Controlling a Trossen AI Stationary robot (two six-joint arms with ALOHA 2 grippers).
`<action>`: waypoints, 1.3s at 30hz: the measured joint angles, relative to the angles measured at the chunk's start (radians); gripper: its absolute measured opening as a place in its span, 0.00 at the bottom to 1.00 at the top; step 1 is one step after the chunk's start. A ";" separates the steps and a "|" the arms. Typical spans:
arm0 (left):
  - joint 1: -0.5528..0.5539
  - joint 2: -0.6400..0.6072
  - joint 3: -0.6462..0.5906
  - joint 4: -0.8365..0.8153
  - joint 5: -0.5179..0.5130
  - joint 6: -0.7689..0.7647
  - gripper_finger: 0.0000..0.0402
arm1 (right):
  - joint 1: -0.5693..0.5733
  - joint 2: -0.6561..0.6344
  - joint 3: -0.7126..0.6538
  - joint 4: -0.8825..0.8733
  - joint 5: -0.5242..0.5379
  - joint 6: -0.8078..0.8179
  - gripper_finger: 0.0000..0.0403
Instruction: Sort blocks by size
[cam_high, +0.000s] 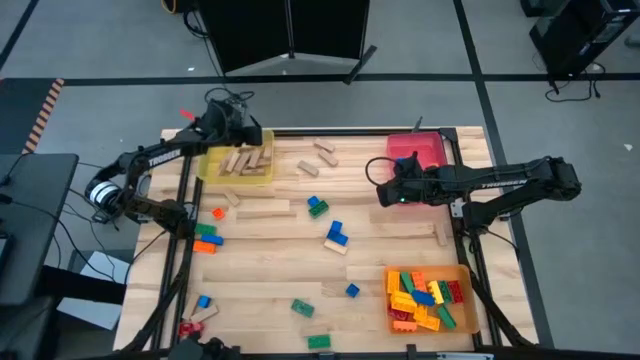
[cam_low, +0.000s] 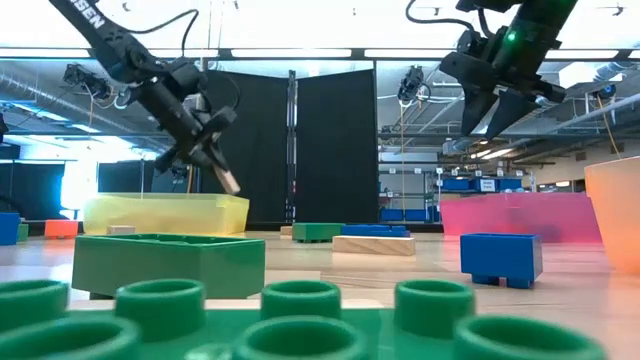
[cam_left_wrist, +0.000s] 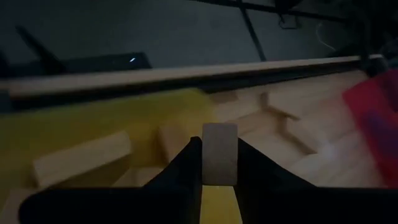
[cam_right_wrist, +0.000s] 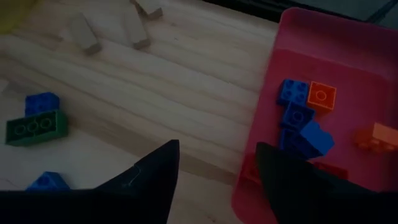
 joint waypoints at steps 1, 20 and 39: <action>0.000 0.000 -0.016 0.005 -0.017 -0.007 0.19 | 0.000 0.000 0.000 0.001 0.000 0.010 0.56; 0.024 0.001 -0.050 -0.038 -0.110 0.053 0.29 | -0.001 0.000 0.000 0.091 0.030 0.019 0.54; 0.092 0.001 0.044 -0.246 -0.151 0.315 0.31 | -0.001 0.000 0.000 0.133 -0.009 0.016 0.54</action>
